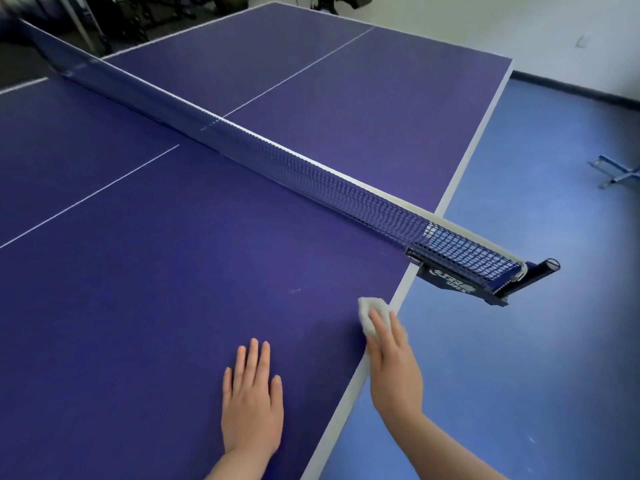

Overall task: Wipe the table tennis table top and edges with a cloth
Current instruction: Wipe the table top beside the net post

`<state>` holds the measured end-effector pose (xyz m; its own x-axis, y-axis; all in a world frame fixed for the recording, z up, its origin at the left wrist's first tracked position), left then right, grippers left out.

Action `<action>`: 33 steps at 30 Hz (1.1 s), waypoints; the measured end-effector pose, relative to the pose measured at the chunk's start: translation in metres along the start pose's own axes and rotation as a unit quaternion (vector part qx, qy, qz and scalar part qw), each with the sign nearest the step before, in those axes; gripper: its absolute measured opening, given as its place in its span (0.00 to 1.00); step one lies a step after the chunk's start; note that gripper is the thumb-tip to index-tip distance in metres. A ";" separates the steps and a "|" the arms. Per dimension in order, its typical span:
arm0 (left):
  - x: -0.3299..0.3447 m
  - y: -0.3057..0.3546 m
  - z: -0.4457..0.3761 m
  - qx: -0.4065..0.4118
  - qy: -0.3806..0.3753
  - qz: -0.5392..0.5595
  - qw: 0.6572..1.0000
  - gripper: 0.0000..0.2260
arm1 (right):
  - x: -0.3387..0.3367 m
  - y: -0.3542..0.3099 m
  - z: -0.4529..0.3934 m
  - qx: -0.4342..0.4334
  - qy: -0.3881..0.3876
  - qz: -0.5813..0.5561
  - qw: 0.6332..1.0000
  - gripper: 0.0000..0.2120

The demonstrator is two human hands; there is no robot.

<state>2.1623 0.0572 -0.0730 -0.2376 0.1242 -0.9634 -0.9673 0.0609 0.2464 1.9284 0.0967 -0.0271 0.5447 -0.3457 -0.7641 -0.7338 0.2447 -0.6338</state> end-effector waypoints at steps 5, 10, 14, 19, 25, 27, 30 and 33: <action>-0.016 -0.054 -0.014 -0.087 0.027 -0.013 0.996 0.24 | 0.064 -0.056 0.031 -0.241 -0.163 0.085 0.953 0.23; -0.035 -0.089 -0.031 -0.153 0.036 -0.012 0.987 0.27 | 0.119 -0.099 0.042 -0.331 -0.246 0.159 0.897 0.24; -0.036 -0.094 -0.036 -0.157 0.024 -0.034 0.987 0.27 | 0.140 -0.118 0.010 -0.332 -0.290 0.155 0.884 0.25; -0.033 -0.074 -0.055 -0.147 0.005 -0.048 0.988 0.27 | 0.140 -0.110 -0.049 -0.267 -0.268 0.171 0.910 0.27; -0.018 -0.005 -0.090 -0.065 -0.001 -0.029 0.997 0.26 | 0.118 -0.071 -0.116 -0.166 -0.219 0.194 0.942 0.25; -0.010 0.018 -0.096 -0.035 0.007 -0.029 0.999 0.25 | 0.103 -0.049 -0.136 -0.125 -0.200 0.205 0.950 0.24; 0.002 0.049 -0.099 0.010 -0.001 -0.034 0.999 0.27 | 0.076 -0.010 -0.154 -0.056 -0.165 0.214 0.961 0.24; 0.013 0.081 -0.088 0.052 -0.012 -0.040 0.998 0.26 | 0.045 0.032 -0.148 0.043 -0.113 0.202 0.972 0.24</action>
<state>2.0729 -0.0228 -0.0751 -0.1568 0.1379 -0.9779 -0.9684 0.1730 0.1797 1.8696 -0.0451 -0.0637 0.3021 -0.0004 -0.9533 -0.8750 0.3966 -0.2775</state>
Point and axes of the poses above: each hand's wrist, its own z-axis away from the middle knuckle, its own x-axis out of the palm, y = z × x, the point moved 5 cm from there along -z, towards the middle knuckle, and after that the axes turned 6 degrees about -x, right-handed, at the moved point
